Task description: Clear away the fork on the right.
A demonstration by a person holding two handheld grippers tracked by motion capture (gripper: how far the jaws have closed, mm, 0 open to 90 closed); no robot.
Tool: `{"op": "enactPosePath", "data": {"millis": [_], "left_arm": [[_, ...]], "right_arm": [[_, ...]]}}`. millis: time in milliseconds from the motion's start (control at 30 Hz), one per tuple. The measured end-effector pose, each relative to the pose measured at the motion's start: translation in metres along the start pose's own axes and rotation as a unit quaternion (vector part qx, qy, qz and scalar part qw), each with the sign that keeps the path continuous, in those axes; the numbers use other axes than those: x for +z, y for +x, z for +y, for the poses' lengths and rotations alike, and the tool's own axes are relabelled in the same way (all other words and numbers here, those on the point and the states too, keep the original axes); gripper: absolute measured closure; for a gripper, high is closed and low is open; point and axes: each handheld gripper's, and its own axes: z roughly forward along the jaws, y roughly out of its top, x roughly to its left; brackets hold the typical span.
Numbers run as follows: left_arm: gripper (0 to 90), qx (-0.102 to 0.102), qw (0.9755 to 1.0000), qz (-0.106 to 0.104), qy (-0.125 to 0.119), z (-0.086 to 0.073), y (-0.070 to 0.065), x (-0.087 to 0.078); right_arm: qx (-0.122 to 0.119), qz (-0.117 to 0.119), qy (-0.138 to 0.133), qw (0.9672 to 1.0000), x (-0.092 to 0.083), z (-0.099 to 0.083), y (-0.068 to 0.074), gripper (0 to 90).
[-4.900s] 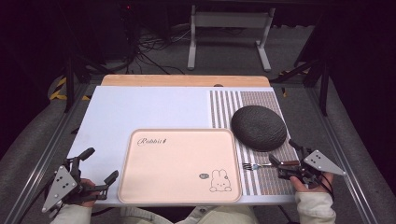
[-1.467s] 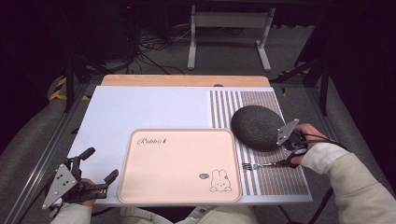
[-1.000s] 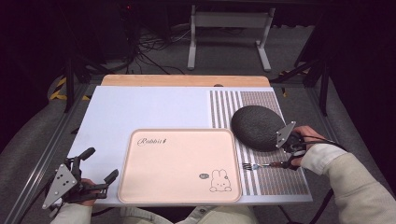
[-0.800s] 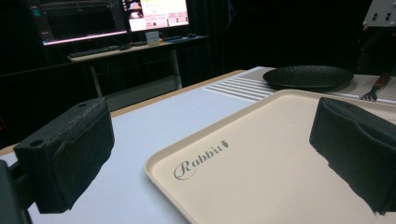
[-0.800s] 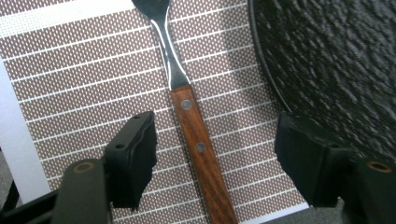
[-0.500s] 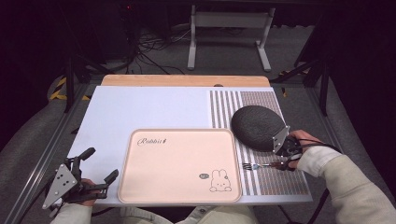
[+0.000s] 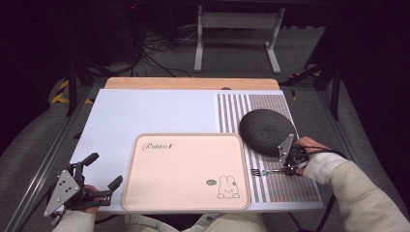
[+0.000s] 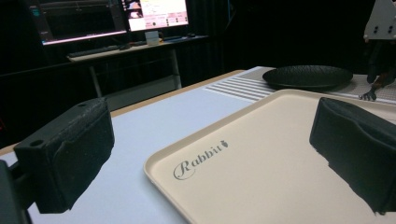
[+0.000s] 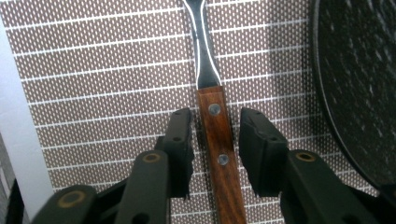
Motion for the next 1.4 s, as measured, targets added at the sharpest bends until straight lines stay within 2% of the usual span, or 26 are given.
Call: {"op": "enactPosePath", "data": {"millis": [300,467,833,1067,1267,1400], "left_arm": [[0.3,0.000,1.0000,0.000,0.000,0.000,0.000,0.000],[0.3,-0.002,1.0000,-0.001,0.001,0.000,0.000,0.000],[0.2,-0.002,1.0000,0.000,0.000,0.000,0.000,0.000],[0.2,-0.004,1.0000,0.000,0.001,0.000,0.000,0.000],[0.2,-0.003,1.0000,0.000,0.000,0.000,0.000,0.000],[0.2,-0.002,1.0000,0.000,0.001,0.000,0.000,0.000]], "right_arm": [[-0.014,0.003,0.009,0.9999,0.003,0.004,0.000,74.7],[-0.035,0.009,0.017,0.9992,0.003,0.006,-0.001,76.1],[-0.050,0.016,0.028,0.9982,0.002,0.008,0.001,77.7],[-0.056,0.003,0.030,0.9980,-0.010,0.011,0.004,77.9],[-0.055,-0.013,0.005,0.9984,-0.024,0.013,0.006,77.9],[-0.054,-0.021,0.002,0.9983,-0.034,0.012,0.006,77.9]]}}
